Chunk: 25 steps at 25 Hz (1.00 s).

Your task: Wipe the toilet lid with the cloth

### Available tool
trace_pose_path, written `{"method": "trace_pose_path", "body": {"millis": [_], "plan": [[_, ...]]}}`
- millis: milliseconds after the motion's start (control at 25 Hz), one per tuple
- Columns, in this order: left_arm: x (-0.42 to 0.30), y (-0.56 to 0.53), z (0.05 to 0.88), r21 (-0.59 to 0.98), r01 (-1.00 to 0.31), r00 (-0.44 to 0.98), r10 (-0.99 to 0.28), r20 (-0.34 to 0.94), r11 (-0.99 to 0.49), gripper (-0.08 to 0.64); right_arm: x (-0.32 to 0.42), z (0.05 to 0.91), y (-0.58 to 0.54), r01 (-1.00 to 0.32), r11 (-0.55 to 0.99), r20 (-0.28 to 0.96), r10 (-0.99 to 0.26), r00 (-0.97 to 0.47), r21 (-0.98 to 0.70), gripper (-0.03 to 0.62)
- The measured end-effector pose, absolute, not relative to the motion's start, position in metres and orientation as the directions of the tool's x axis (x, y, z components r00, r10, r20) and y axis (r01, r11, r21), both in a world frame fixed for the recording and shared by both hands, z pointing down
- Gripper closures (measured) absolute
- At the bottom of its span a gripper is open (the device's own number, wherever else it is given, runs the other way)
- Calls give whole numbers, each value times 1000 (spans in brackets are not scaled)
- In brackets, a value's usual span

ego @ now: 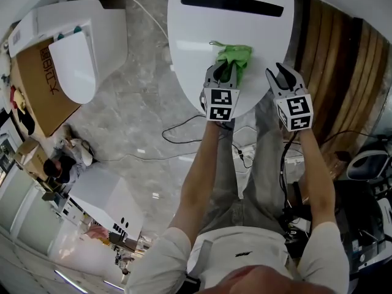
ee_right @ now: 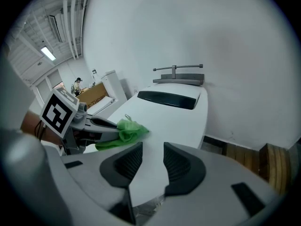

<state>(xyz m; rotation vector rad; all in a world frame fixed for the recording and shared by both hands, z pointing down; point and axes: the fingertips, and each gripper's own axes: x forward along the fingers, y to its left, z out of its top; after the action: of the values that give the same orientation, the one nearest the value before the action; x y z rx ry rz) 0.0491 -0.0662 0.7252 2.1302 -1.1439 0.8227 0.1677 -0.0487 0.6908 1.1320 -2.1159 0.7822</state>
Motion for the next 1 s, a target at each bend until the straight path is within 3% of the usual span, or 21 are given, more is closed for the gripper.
{"method": "trace_pose_path", "body": {"millis": [1000], "plan": [[128,9,734,329,-658,642,-277,715,-677,497,194,695,17,-925,347,775,-537,-333,-157,456]]}}
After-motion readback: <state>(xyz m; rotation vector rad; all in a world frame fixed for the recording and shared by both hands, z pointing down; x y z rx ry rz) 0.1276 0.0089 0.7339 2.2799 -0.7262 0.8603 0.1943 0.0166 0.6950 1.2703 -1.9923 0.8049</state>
